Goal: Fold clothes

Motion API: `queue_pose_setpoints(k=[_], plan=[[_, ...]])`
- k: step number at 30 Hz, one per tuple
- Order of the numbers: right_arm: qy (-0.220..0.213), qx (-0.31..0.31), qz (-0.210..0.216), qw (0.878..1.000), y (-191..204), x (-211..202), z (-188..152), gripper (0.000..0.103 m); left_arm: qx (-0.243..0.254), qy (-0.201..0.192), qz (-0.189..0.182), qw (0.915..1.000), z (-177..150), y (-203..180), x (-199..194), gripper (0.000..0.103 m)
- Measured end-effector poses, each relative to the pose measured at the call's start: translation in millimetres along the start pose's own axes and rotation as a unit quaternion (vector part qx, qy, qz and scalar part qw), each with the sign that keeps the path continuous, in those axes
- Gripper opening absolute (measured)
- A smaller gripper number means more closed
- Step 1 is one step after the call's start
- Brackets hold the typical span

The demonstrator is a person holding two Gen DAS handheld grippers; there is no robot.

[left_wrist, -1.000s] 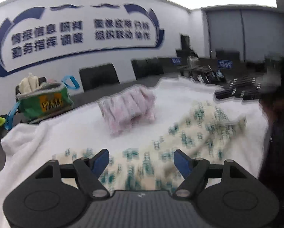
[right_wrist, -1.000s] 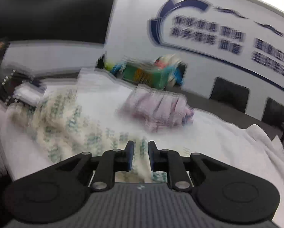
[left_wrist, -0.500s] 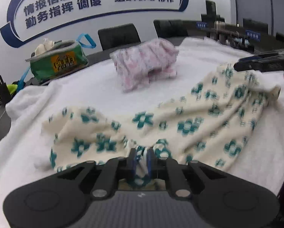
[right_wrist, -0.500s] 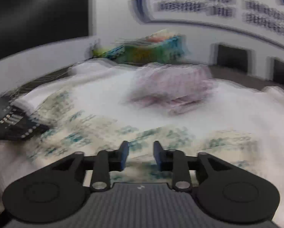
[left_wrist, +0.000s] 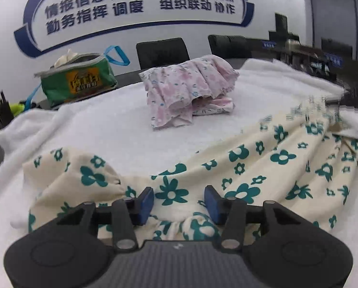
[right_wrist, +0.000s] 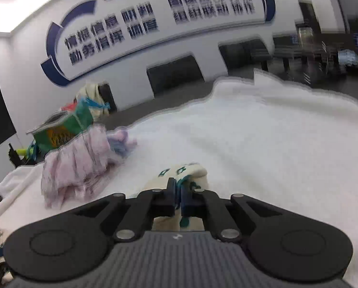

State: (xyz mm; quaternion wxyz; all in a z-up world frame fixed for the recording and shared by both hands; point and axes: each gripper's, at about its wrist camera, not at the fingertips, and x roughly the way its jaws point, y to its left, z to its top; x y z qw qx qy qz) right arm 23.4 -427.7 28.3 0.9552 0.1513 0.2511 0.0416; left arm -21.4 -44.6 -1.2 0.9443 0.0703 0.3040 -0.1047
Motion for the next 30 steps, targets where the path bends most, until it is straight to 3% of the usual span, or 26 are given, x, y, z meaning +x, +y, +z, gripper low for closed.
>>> queue_pose_setpoints(k=[3, 5, 7, 8, 10, 13, 16, 19, 22, 25, 28, 30], plan=[[0.0, -0.026, -0.022, 0.999, 0.7, -6.5, -15.4, 0.007, -0.02, 0.002, -0.015, 0.9997, -0.3, 6.7, -1.4, 0.047], [-0.024, -0.037, -0.041, 0.998, 3.8, -17.8, -18.4, 0.028, -0.023, 0.001, -0.017, 0.9996, 0.6, 7.6, -1.7, 0.047], [-0.054, -0.034, -0.062, 0.996, 6.1, -34.2, -12.5, 0.038, -0.021, 0.001, -0.016, 0.9996, 0.4, 6.9, -2.5, 0.047], [-0.062, -0.036, -0.061, 0.996, 4.9, -46.4, -9.3, 0.038, -0.021, 0.001, -0.016, 0.9997, 0.1, 6.7, -2.4, 0.047], [-0.043, -0.065, -0.013, 0.997, 3.8, -63.1, -4.6, 0.041, -0.022, 0.001, -0.017, 0.9996, -0.3, 7.6, -2.2, 0.047], [0.009, -0.148, 0.05, 0.988, 14.5, -84.1, -10.9, 0.056, -0.023, 0.001, -0.018, 0.9996, -0.1, 7.5, -1.2, 0.047], [0.049, -0.197, 0.028, 0.979, 25.1, -83.1, -27.7, 0.06, -0.023, 0.0, -0.017, 0.9996, -0.3, 7.2, -1.6, 0.047], [0.086, -0.216, 0.037, 0.972, 29.3, -71.9, -44.1, 0.059, -0.023, 0.001, -0.018, 0.9996, -0.2, 7.5, -1.3, 0.047], [0.099, -0.205, 0.03, 0.973, 28.8, -57.5, -45.1, 0.01, -0.022, 0.0, -0.018, 0.9996, 0.0, 7.1, -1.3, 0.047], [0.083, -0.162, 0.005, 0.983, 22.0, -48.1, -35.0, 0.002, -0.023, 0.0, -0.018, 0.9996, -0.2, 7.2, -1.3, 0.047], [0.057, -0.108, -0.053, 0.991, 9.2, -38.4, -18.5, 0.002, -0.024, 0.0, -0.019, 0.9995, -0.5, 7.8, -1.4, 0.047], [0.04, -0.096, -0.103, 0.989, 2.4, -34.9, -15.0, 0.002, -0.025, 0.0, -0.02, 0.9995, -0.5, 8.0, -1.5, 0.047]])
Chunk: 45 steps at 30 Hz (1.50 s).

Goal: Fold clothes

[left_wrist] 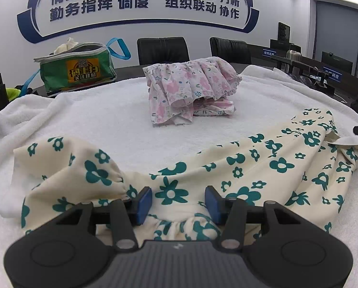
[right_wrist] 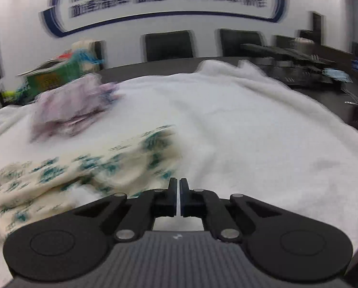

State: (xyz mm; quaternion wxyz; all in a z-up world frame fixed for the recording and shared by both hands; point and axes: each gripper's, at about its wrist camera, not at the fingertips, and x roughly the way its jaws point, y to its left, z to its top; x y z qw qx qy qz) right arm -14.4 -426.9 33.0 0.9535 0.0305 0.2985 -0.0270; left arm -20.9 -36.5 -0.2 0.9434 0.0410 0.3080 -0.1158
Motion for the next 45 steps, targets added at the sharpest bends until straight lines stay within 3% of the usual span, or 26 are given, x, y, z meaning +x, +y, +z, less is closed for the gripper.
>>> queue_pose_setpoints(k=[1, 3, 6, 8, 12, 14, 15, 21, 29, 33, 39, 42, 45], plan=[[-0.008, 0.006, -0.035, 0.999, -1.7, 1.8, 0.7, 0.002, 0.0, 0.0, 0.0, 1.0, 0.0, 0.0, 0.0, 0.047], [-0.02, 0.011, -0.042, 0.999, -3.4, -2.0, 0.1, 0.004, 0.0, 0.0, 0.0, 1.0, -0.1, 0.0, -0.1, 0.047], [-0.038, -0.003, 0.023, 0.999, 2.8, -22.4, -2.1, 0.01, 0.0, 0.0, 0.0, 1.0, -0.1, -0.1, -0.1, 0.047], [-0.036, -0.029, 0.058, 0.997, 12.7, -36.1, -4.7, 0.019, 0.0, 0.0, 0.0, 1.0, 0.0, -0.1, -0.1, 0.047], [-0.008, -0.073, 0.132, 0.989, 34.9, -51.8, -12.7, 0.019, 0.0, 0.0, 0.0, 1.0, 0.0, -0.3, -0.2, 0.047], [0.003, -0.09, 0.161, 0.983, 46.3, -55.8, -19.6, 0.031, 0.0, 0.0, -0.001, 1.0, -0.1, -0.2, -0.2, 0.047], [0.012, -0.089, 0.176, 0.98, 50.8, -56.7, -24.0, 0.032, 0.0, 0.0, -0.001, 1.0, 0.0, -0.3, -0.1, 0.047], [0.014, -0.079, 0.21, 0.974, 56.0, -69.2, -36.3, 0.032, 0.0, 0.0, -0.001, 1.0, 0.2, -0.1, 0.0, 0.047], [0.041, -0.069, 0.2, 0.976, 55.0, -57.8, -50.2, 0.032, -0.001, 0.0, -0.002, 1.0, 0.2, 0.1, 0.0, 0.048], [0.037, -0.019, 0.152, 0.987, 41.4, -39.8, -48.3, 0.032, 0.0, 0.0, -0.002, 1.0, -0.1, -0.1, 0.1, 0.048], [-0.009, 0.061, 0.078, 0.995, 19.5, -25.7, -38.3, 0.029, 0.0, 0.0, -0.002, 1.0, -0.2, 0.3, 0.1, 0.048], [-0.044, 0.058, 0.046, 0.996, 18.1, -36.3, -33.4, 0.03, -0.001, 0.0, -0.003, 1.0, -0.1, 0.4, 0.2, 0.048], [-0.045, 0.04, 0.051, 0.997, 15.6, -45.4, -34.9, 0.03, -0.001, 0.0, -0.003, 1.0, 0.0, 0.4, 0.2, 0.048]])
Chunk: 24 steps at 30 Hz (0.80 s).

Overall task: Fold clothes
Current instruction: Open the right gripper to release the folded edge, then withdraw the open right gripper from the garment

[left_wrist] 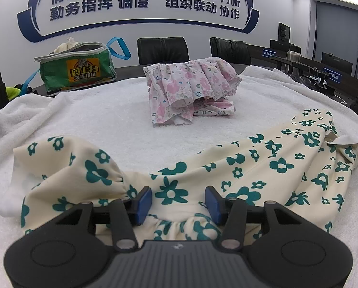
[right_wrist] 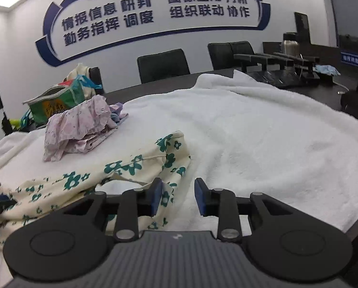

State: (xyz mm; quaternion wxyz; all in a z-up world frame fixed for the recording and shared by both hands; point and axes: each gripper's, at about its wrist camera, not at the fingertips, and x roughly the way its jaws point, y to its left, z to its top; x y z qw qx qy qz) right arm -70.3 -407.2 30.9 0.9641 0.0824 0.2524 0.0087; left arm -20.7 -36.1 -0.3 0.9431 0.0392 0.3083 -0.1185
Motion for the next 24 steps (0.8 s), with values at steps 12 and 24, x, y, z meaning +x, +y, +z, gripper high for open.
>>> queue_pose_setpoints(k=[12, 24], plan=[[0.02, -0.09, 0.075, 0.993, 24.2, 27.0, -3.4, 0.043, 0.001, 0.0, 0.0, 1.0, 0.1, -0.1, -0.2, 0.048], [0.183, -0.092, 0.108, 0.973, -11.6, 75.3, 81.4, 0.006, -0.003, 0.0, -0.003, 1.0, 0.3, 1.7, -0.2, 0.048]])
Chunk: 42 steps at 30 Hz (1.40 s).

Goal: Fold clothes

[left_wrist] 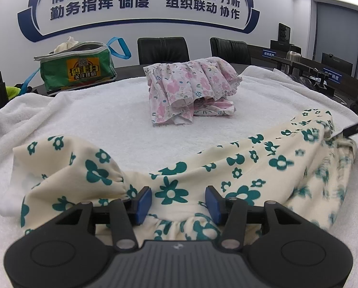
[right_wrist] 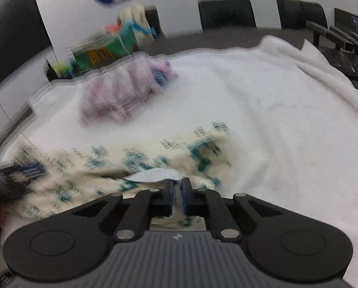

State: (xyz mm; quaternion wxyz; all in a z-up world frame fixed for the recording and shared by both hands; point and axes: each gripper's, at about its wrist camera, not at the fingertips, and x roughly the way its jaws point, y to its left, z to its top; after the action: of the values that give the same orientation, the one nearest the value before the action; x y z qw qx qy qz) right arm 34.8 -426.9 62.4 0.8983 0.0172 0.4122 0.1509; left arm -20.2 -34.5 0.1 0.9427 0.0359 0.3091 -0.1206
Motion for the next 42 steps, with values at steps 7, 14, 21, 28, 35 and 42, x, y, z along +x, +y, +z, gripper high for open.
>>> queue_pose_setpoints(k=[7, 14, 21, 28, 35, 42], plan=[[-0.062, 0.04, -0.18, 0.981, -39.4, -7.1, -25.8, 0.009, 0.0, 0.0, 0.0, 1.0, 0.3, 0.2, 0.1, 0.048], [-0.149, -0.024, -0.058, 0.987, 31.3, -61.7, -55.0, 0.01, -0.001, 0.0, -0.002, 1.0, 0.3, 0.9, 0.0, 0.048], [-0.121, -0.023, 0.011, 0.992, 57.5, -14.0, -70.5, 0.01, 0.001, 0.0, -0.001, 1.0, 0.3, 0.6, -0.3, 0.048], [-0.136, -0.036, -0.082, 0.987, 52.0, 8.4, -65.0, 0.048, -0.002, 0.0, -0.004, 1.0, 0.2, 1.4, -0.2, 0.049], [-0.168, -0.064, -0.138, 0.974, 39.6, -32.4, -81.9, 0.049, -0.006, -0.006, -0.007, 0.9999, 0.6, 3.5, -11.9, 0.055], [-0.16, -0.306, -0.056, 0.937, 75.9, -55.4, -102.6, 0.053, 0.092, -0.085, -0.117, 0.9852, 6.1, -47.0, -77.7, 0.079]])
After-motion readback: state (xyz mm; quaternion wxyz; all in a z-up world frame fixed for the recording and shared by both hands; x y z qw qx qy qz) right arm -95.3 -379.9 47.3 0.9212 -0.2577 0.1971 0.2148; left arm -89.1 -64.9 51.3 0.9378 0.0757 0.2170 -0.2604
